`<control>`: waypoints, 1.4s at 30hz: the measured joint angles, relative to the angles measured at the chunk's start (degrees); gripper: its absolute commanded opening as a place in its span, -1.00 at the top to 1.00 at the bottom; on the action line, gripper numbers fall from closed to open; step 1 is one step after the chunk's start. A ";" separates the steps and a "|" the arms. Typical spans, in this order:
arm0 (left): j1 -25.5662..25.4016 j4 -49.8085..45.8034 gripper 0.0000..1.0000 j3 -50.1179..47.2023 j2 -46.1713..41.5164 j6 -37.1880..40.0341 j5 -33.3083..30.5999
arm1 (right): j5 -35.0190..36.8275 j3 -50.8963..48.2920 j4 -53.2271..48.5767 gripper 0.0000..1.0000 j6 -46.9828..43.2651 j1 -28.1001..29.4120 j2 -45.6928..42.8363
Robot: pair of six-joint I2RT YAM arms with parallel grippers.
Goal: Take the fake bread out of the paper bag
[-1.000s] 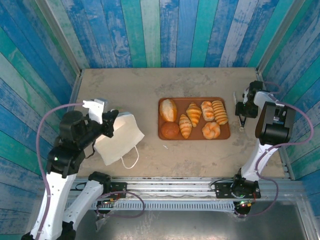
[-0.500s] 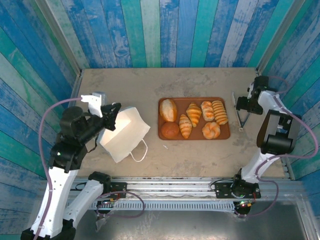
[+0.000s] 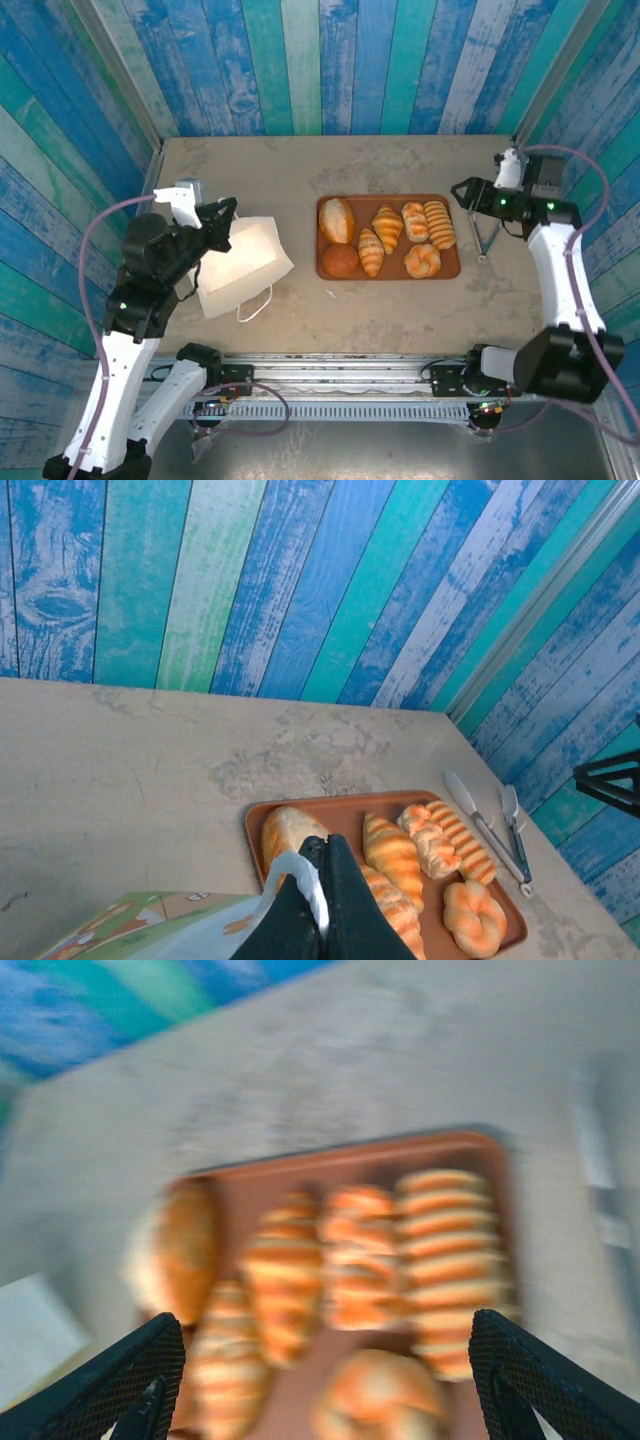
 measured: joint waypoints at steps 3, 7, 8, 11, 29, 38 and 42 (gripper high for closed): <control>0.00 1.36 0.96 0.00 0.26 -1.31 -0.74 | -6.19 -2.01 3.06 -0.50 3.82 6.86 -4.26; 0.00 3.23 0.96 -0.20 0.68 -3.54 -1.73 | -10.40 -4.68 7.80 -0.48 10.64 19.56 -5.46; 0.00 3.72 0.96 -0.35 0.74 -3.98 -1.97 | -10.71 -5.31 9.01 -0.49 12.44 22.73 -5.27; 0.00 4.68 0.96 -0.90 0.72 -5.84 -3.13 | -10.45 -6.25 12.20 -0.53 16.87 32.28 -4.09; 0.00 6.45 0.95 -2.89 0.61 -10.47 -5.29 | -10.43 5.49 16.20 -0.42 24.52 52.09 14.40; 0.00 6.45 0.95 -2.89 0.59 -10.47 -5.73 | -11.74 9.29 13.38 -0.43 23.78 56.15 20.09; 0.00 6.51 0.95 -2.97 0.74 -10.47 -5.77 | -12.00 9.97 12.00 -0.40 24.02 57.33 21.24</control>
